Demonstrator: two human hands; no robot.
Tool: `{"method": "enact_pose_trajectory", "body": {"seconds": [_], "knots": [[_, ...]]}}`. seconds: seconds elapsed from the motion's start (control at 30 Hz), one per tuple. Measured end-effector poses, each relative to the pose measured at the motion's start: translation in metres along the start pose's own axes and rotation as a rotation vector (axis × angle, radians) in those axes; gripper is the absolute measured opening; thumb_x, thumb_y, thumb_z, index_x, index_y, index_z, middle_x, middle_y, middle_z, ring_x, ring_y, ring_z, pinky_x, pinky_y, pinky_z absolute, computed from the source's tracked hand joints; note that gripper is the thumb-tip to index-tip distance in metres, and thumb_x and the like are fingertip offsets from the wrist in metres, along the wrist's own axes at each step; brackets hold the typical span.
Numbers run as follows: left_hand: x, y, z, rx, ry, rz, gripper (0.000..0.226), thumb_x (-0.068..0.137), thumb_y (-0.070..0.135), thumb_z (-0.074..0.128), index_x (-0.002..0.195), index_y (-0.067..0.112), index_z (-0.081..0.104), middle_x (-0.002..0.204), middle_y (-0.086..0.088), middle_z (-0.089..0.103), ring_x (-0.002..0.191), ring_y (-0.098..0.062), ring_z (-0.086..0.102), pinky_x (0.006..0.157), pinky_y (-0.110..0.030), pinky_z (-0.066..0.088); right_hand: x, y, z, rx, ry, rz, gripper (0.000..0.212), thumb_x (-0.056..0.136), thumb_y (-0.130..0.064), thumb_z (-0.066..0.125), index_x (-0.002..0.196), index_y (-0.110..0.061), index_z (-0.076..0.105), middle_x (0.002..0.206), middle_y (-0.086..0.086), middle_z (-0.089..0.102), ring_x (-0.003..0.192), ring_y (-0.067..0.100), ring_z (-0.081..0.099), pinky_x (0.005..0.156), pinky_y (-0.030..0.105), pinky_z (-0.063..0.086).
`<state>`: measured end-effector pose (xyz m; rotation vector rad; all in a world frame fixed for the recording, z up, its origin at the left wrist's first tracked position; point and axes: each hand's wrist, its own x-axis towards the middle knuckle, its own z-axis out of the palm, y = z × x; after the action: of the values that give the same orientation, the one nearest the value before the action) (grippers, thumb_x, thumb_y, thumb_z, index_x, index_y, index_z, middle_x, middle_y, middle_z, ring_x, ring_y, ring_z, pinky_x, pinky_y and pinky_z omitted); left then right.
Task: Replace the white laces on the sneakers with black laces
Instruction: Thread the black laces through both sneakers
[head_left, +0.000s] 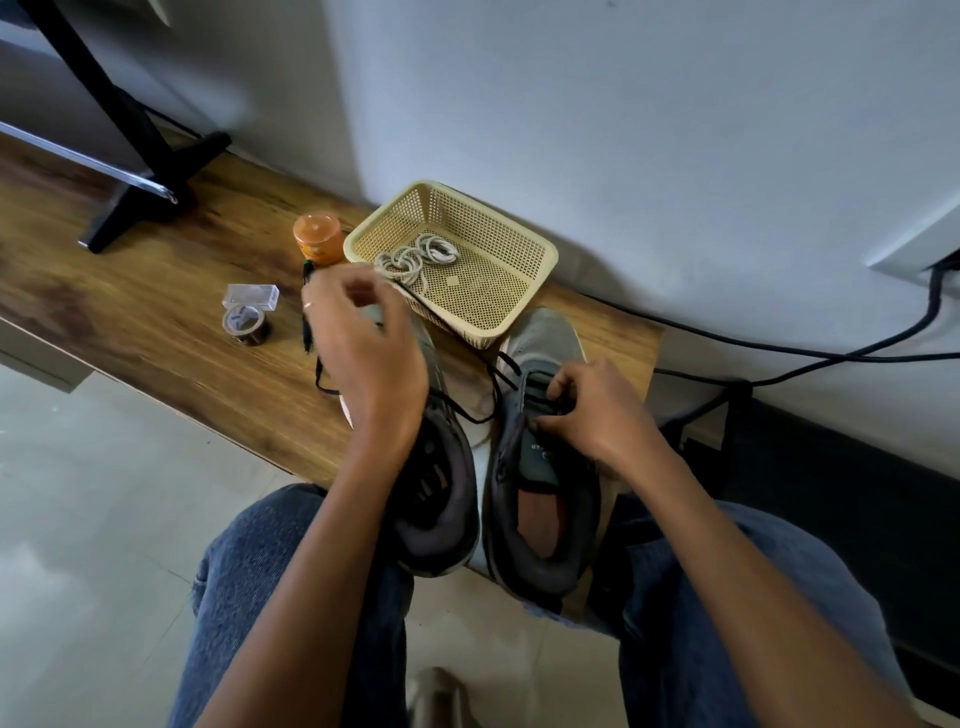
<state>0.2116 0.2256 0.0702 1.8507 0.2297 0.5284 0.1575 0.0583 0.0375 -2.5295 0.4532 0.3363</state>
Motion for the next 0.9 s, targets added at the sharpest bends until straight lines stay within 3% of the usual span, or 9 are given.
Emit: {"method": "enact_pose_trajectory", "body": {"seconds": [0.07,0.13,0.2,0.27,0.33,0.37,0.47,0.6,0.9], "knots": [[0.004,0.001,-0.002,-0.136,0.091,-0.08,0.006,0.096,0.008,0.043,0.096,0.013,0.045,0.093,0.01,0.062,0.075,0.01,0.055,0.071,-0.012,0.046,0.001,0.0,0.002,0.008,-0.002,-0.001,0.03,0.072,-0.031,0.081,0.081,-0.029,0.053,0.107,0.002,0.051,0.098,0.023,0.054,0.077,0.039,0.05],[0.003,0.001,-0.002,-0.24,0.009,-0.165,0.008,0.098,0.01,0.041,0.095,0.017,0.043,0.085,0.007,0.07,0.068,0.0,0.059,0.063,-0.02,0.048,0.002,0.0,0.002,0.025,-0.006,-0.003,0.029,0.072,-0.03,0.081,0.083,-0.028,0.054,0.106,0.003,0.053,0.097,0.023,0.055,0.074,0.036,0.049],[0.0,0.001,0.001,-0.206,-0.246,-0.187,0.008,0.1,0.016,0.042,0.097,0.022,0.046,0.076,0.002,0.069,0.066,-0.018,0.063,0.057,-0.031,0.049,0.004,0.002,0.001,0.065,-0.019,-0.001,0.029,0.071,-0.03,0.082,0.083,-0.027,0.056,0.105,0.006,0.057,0.093,0.023,0.057,0.069,0.033,0.047],[-0.007,-0.002,0.005,0.011,-0.529,-0.032,0.003,0.099,0.021,0.048,0.098,0.022,0.051,0.071,0.003,0.065,0.06,-0.013,0.061,0.053,-0.023,0.046,0.005,0.002,-0.001,0.093,-0.035,0.003,0.028,0.071,-0.03,0.082,0.085,-0.024,0.058,0.102,0.006,0.057,0.085,0.02,0.055,0.061,0.029,0.042],[-0.015,-0.012,0.008,0.35,-0.701,0.28,0.007,0.095,0.032,0.055,0.098,0.026,0.058,0.077,0.011,0.064,0.074,-0.006,0.059,0.077,-0.028,0.043,0.004,0.002,-0.005,0.106,-0.052,0.004,0.029,0.07,-0.031,0.082,0.087,-0.021,0.06,0.098,0.005,0.058,0.08,0.017,0.056,0.057,0.028,0.038],[-0.019,-0.016,0.01,0.488,-0.74,0.394,0.012,0.092,0.039,0.057,0.1,0.03,0.061,0.085,0.014,0.064,0.087,-0.006,0.056,0.088,-0.033,0.034,0.003,0.001,-0.007,0.117,-0.062,0.002,0.03,0.07,-0.031,0.082,0.088,-0.019,0.061,0.097,0.005,0.059,0.081,0.018,0.058,0.058,0.028,0.039],[-0.025,-0.022,0.011,0.672,-0.858,0.464,0.024,0.089,0.043,0.059,0.111,0.034,0.063,0.108,0.014,0.063,0.11,-0.013,0.04,0.1,-0.038,0.021,0.0,-0.001,-0.015,0.157,-0.093,0.0,0.03,0.071,-0.028,0.081,0.091,-0.016,0.061,0.087,0.0,0.061,0.076,0.013,0.058,0.06,0.027,0.043],[-0.02,-0.022,0.01,0.78,-0.879,0.47,0.028,0.089,0.044,0.061,0.113,0.031,0.066,0.113,0.011,0.062,0.117,-0.015,0.036,0.108,-0.043,0.02,-0.003,-0.001,-0.02,0.195,-0.107,0.013,0.033,0.072,-0.027,0.082,0.096,-0.016,0.061,0.082,-0.008,0.056,0.076,0.009,0.052,0.06,0.021,0.04],[-0.026,-0.017,0.015,0.737,-0.745,0.435,0.022,0.088,0.051,0.06,0.097,0.033,0.071,0.09,0.013,0.066,0.114,-0.01,0.042,0.103,-0.037,0.008,-0.004,-0.004,-0.021,0.168,-0.11,0.02,0.034,0.072,-0.026,0.082,0.098,-0.016,0.062,0.081,-0.008,0.055,0.077,0.011,0.053,0.062,0.024,0.042]]}}
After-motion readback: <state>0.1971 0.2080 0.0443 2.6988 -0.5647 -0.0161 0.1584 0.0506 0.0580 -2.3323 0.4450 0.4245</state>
